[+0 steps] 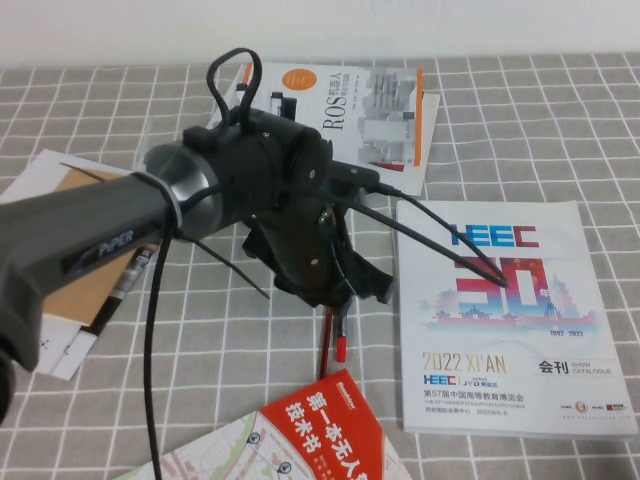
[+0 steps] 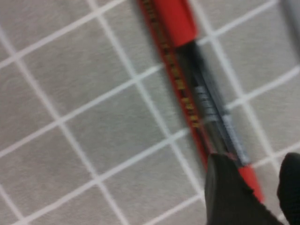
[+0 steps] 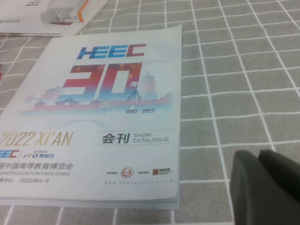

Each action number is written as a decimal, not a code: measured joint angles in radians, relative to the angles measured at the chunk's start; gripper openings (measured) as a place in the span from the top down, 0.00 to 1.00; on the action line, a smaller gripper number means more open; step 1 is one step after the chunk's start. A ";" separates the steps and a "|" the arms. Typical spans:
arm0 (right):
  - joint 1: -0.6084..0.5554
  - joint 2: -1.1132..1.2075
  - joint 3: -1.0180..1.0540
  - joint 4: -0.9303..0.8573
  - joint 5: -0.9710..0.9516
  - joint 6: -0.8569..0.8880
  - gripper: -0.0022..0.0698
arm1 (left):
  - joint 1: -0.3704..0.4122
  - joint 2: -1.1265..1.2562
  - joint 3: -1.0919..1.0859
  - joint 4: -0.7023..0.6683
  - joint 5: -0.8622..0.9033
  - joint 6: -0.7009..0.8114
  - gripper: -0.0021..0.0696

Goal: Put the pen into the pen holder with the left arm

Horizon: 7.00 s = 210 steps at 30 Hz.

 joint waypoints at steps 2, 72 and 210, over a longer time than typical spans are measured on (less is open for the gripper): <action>0.000 0.000 0.000 0.000 0.000 0.000 0.99 | 0.004 0.012 0.000 0.016 0.002 -0.017 0.65; 0.000 0.000 0.000 0.000 0.000 0.000 0.99 | 0.049 -0.536 0.537 0.385 -0.951 -0.368 0.94; 0.000 0.000 0.000 0.000 0.000 0.000 0.99 | 0.354 -1.581 1.476 0.001 -1.238 0.027 0.97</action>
